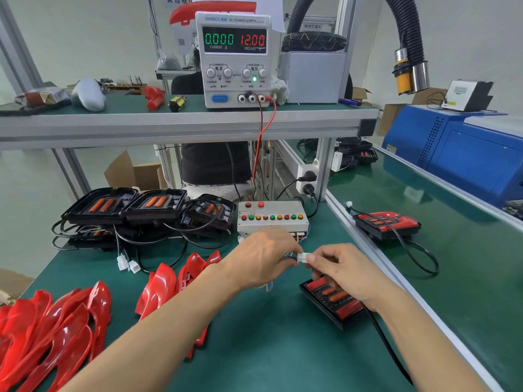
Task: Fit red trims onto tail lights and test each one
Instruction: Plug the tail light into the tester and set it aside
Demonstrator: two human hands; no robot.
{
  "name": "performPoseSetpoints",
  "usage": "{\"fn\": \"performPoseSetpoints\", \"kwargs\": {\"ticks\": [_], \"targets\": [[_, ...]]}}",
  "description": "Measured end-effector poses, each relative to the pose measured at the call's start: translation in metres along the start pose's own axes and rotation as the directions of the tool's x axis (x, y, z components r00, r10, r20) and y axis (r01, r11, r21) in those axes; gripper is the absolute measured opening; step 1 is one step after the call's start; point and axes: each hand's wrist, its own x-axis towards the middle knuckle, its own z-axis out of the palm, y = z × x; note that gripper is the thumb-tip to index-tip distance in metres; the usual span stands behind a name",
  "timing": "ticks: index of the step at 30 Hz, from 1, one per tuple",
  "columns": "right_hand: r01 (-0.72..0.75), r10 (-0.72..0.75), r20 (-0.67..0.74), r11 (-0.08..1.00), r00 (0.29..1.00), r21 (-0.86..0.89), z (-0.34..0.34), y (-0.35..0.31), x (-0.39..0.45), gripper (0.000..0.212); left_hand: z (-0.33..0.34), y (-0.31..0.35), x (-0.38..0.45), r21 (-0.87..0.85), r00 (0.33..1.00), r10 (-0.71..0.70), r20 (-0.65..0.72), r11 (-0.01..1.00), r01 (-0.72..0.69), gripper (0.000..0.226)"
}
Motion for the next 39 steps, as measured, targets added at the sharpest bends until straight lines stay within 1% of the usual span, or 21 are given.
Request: {"fn": "performPoseSetpoints", "kwargs": {"ticks": [2, 6, 10, 12, 15, 18, 27, 31, 32, 33, 34, 35, 36, 37, 38, 39], "targets": [[0.012, -0.012, 0.005, 0.999, 1.000, 0.035, -0.001, -0.002, -0.001, 0.035, -0.001, 0.003, 0.003, -0.033, 1.000, 0.004, -0.018, 0.999, -0.005, 0.015], [0.025, -0.024, -0.017, 0.999, 1.000, 0.035, 0.000, -0.007, -0.005, 0.053, 0.000, 0.007, 0.003, -0.080, 0.998, 0.005, -0.057, 0.997, -0.009, 0.013], [0.003, -0.002, -0.019, 0.999, 1.000, 0.042, 0.005, -0.009, -0.007, 0.056, 0.000, 0.006, -0.002, -0.098, 0.998, -0.002, -0.059, 0.995, -0.004, 0.014], [-0.004, 0.005, -0.027, 0.998, 1.000, 0.066, 0.008, -0.012, -0.008, 0.053, 0.000, 0.006, -0.004, -0.100, 0.997, -0.015, -0.082, 0.995, 0.007, 0.016], [-0.018, 0.021, -0.039, 0.997, 0.999, 0.073, 0.010, -0.013, -0.008, 0.038, 0.000, 0.008, -0.005, -0.092, 0.994, -0.016, -0.108, 0.996, 0.006, 0.017], [-0.009, 0.013, -0.042, 0.995, 0.999, 0.097, 0.013, -0.015, -0.009, 0.031, -0.001, 0.008, -0.007, -0.082, 0.994, -0.004, -0.110, 0.997, -0.005, 0.017], [-0.004, 0.012, -0.061, 0.992, 0.998, 0.125, 0.017, -0.020, -0.014, 0.029, 0.004, 0.007, -0.012, -0.078, 0.990, -0.024, -0.140, 0.997, 0.013, 0.016], [-0.029, 0.032, -0.115, 0.999, 0.993, 0.022, 0.024, -0.023, -0.020, 0.032, 0.008, 0.003, -0.015, -0.105, 0.992, -0.020, -0.125, 0.994, 0.007, 0.017], [-0.023, 0.017, -0.173, 0.999, 0.985, -0.030, 0.025, -0.022, -0.025, 0.031, 0.010, 0.001, -0.018, -0.121, 0.992, -0.032, -0.120, 0.993, 0.017, 0.017], [-0.016, -0.008, -0.275, 0.996, 0.962, -0.083, 0.025, -0.019, -0.032, 0.031, 0.011, -0.001, -0.022, -0.135, 0.992, -0.052, -0.116, 0.990, 0.036, 0.017], [-0.016, -0.028, -0.410, 0.994, 0.912, -0.104, 0.023, -0.013, -0.042, 0.033, 0.014, -0.002, -0.028, -0.146, 0.990, -0.076, -0.116, 0.988, 0.059, 0.017], [-0.028, -0.018, -0.545, 0.997, 0.838, -0.077, 0.019, -0.005, -0.055, 0.034, 0.016, -0.005, -0.033, -0.151, 0.989, -0.092, -0.114, 0.986, 0.074, 0.017], [-0.051, 0.032, -0.646, 0.999, 0.763, -0.011, 0.014, 0.005, -0.069, 0.035, 0.017, -0.006, -0.038, -0.147, 0.990, -0.094, -0.106, 0.986, 0.078, 0.017], [-0.094, 0.113, -0.694, 0.993, 0.711, 0.065, 0.009, 0.016, -0.083, 0.035, 0.019, -0.008, -0.042, -0.136, 0.992, -0.085, -0.089, 0.988, 0.073, 0.017], [-0.155, 0.198, -0.698, 0.980, 0.688, 0.125, 0.006, 0.027, -0.095, 0.035, 0.020, -0.008, -0.045, -0.122, 0.995, -0.070, -0.069, 0.991, 0.062, 0.017], [-0.228, 0.280, -0.669, 0.959, 0.688, 0.167, 0.005, 0.037, -0.105, 0.034, 0.020, -0.010, -0.046, -0.108, 0.998, -0.051, -0.049, 0.993, 0.045, 0.016]]}}
